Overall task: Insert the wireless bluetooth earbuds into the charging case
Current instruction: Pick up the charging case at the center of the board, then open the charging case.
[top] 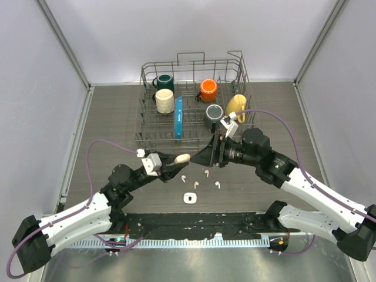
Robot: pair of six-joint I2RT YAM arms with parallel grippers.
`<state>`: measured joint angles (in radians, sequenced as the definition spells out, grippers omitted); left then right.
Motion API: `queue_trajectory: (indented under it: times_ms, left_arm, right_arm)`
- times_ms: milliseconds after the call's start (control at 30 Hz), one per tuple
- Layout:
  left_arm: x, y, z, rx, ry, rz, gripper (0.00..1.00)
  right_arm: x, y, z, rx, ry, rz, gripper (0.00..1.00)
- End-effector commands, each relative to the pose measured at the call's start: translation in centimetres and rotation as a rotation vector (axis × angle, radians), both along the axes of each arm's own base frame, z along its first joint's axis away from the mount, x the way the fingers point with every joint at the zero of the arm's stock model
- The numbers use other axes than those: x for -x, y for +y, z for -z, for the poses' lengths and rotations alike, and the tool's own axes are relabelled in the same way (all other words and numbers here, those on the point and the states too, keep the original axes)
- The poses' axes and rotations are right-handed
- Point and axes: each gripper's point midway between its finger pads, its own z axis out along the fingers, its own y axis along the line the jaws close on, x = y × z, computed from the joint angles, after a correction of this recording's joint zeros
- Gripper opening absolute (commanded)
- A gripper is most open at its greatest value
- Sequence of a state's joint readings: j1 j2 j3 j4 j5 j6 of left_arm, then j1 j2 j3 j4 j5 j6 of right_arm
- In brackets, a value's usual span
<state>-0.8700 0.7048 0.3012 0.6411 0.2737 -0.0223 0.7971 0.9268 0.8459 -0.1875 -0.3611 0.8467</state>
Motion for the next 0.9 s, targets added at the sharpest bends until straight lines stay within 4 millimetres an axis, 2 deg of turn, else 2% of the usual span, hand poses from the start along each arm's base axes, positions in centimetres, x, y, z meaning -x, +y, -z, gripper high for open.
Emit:
queue_trajectory:
  times_ms: [0,267,867]
  left_arm:
    - [-0.3,-0.2,-2.8,0.09,-0.034,-0.004,0.0]
    - [-0.1,-0.6,-3.5,0.155,-0.01,0.027,0.0]
    - [1.4,-0.3,-3.2,0.235,0.019,0.095,0.0]
  right_arm:
    - [0.2,0.8,-1.5,0.005,-0.065,-0.028,0.72]
    - [-0.5,1.4,-0.1,0.032,-0.041,0.017,0.66]
    - [-0.6,2.1,-1.6,-0.113,-0.003,0.042,0.63]
